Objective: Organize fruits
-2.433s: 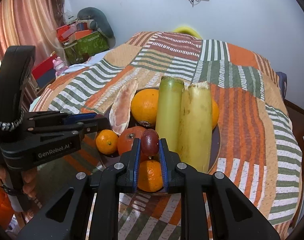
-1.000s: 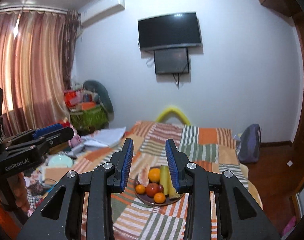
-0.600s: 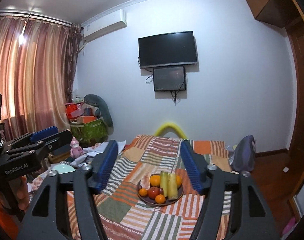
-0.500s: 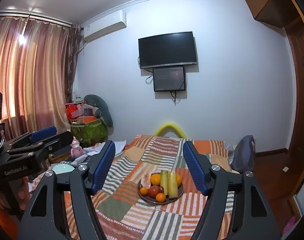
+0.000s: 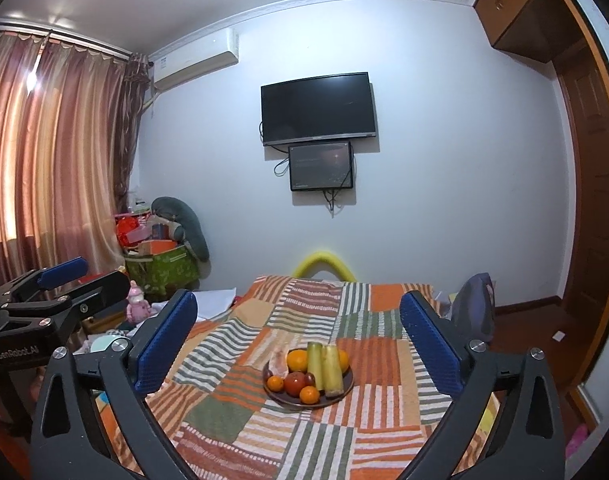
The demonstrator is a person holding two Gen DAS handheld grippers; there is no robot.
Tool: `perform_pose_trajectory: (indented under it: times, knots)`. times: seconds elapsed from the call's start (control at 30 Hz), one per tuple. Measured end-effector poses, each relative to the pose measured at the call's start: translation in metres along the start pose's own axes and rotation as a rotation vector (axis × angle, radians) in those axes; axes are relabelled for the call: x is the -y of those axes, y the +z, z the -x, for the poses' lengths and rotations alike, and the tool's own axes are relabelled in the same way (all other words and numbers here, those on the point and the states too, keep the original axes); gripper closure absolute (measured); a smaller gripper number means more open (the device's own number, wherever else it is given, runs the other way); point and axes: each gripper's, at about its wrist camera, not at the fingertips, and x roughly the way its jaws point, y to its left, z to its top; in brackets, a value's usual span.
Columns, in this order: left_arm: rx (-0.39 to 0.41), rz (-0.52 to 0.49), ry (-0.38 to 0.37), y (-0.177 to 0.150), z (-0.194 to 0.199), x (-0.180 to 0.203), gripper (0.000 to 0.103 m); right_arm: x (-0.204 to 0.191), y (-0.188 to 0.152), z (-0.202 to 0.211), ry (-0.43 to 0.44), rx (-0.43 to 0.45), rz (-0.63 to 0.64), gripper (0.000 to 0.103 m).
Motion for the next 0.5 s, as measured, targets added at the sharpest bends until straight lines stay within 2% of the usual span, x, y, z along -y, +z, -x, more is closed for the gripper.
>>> perform_pose_trajectory:
  times: [0.5]
  knots:
    - [0.005,-0.01,-0.005,-0.0016,0.0,0.0027,0.0,-0.0003,0.0016,0.0031,-0.005,0.004,0.001,0.0]
